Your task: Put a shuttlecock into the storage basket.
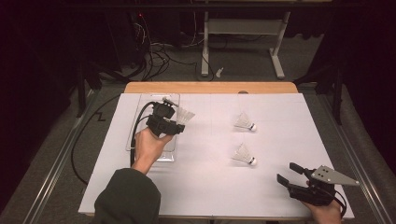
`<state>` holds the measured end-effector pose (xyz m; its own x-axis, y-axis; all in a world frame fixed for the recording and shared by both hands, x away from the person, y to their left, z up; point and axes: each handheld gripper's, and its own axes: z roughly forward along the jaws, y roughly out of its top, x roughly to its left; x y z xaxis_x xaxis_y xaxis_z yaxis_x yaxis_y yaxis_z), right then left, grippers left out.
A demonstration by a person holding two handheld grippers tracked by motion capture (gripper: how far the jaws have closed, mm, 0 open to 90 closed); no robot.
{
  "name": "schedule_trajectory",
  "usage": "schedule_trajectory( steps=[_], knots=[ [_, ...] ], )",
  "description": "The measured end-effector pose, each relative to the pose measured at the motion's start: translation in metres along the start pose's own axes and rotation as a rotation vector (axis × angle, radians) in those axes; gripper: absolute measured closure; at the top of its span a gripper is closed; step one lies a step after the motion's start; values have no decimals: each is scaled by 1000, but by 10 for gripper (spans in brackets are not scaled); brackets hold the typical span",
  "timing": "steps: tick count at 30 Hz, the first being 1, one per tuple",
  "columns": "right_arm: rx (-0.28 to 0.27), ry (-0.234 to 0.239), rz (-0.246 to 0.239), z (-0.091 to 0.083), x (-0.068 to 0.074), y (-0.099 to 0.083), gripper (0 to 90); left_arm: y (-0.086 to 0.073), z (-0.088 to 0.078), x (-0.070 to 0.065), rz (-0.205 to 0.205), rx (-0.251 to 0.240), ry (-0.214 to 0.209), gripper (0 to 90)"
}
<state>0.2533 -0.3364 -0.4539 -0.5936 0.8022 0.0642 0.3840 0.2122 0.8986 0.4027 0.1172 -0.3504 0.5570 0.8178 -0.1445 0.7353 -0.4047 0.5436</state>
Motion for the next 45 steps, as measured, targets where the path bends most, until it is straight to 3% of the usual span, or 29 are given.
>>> schedule_trajectory(
  steps=[22,34,45],
  knots=[
    [-5,-16,2,-1,0,0,304,12,-2,25,-52,8,64,652],
    [-5,-26,3,-1,0,-1,303,19,9,40,-92,22,95,651],
    [-2,-27,7,-1,-1,-1,303,23,21,55,-116,67,145,651]
  ],
)
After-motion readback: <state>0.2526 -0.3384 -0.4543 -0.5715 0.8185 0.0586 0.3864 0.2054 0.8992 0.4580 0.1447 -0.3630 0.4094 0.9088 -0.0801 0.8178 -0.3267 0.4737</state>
